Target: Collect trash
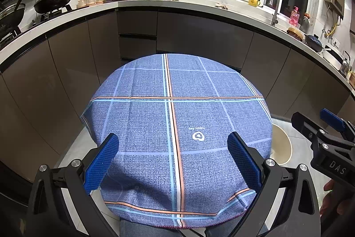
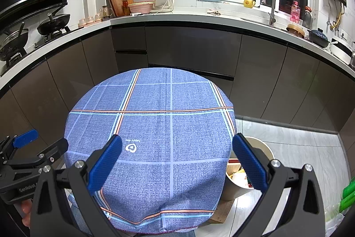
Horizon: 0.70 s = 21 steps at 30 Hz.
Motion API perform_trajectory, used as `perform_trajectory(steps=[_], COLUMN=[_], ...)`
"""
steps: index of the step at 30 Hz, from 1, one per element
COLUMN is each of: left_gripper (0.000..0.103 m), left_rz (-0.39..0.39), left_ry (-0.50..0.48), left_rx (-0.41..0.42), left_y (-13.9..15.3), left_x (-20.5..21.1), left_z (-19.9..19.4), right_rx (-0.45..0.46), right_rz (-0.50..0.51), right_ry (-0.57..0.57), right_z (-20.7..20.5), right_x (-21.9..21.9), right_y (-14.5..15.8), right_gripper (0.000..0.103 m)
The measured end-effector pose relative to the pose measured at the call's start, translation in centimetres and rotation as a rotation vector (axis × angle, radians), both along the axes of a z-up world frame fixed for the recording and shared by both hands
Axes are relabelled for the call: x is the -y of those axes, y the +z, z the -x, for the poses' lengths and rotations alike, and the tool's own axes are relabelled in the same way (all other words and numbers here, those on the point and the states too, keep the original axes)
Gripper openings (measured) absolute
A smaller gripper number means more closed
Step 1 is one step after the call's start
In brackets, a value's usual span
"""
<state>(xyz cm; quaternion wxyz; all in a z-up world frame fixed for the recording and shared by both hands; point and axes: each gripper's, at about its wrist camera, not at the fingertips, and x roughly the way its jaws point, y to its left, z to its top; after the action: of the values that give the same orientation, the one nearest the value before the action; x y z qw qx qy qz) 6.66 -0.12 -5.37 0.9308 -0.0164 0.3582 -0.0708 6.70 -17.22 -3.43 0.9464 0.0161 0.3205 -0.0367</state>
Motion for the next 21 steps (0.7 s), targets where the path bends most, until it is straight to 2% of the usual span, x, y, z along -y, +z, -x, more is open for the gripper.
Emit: perform_trajectory(steps=[21], left_gripper=[0.095], left_rz=[0.006], left_ry=[-0.008], left_rx=[-0.001], left_y=[0.00], left_x=[-0.02], left_z=[-0.25], right_rx=[0.000], right_rz=[-0.001], right_ry=[-0.003], right_z=[0.05], right_x=[-0.09], right_y=[-0.07], right_gripper=[0.100])
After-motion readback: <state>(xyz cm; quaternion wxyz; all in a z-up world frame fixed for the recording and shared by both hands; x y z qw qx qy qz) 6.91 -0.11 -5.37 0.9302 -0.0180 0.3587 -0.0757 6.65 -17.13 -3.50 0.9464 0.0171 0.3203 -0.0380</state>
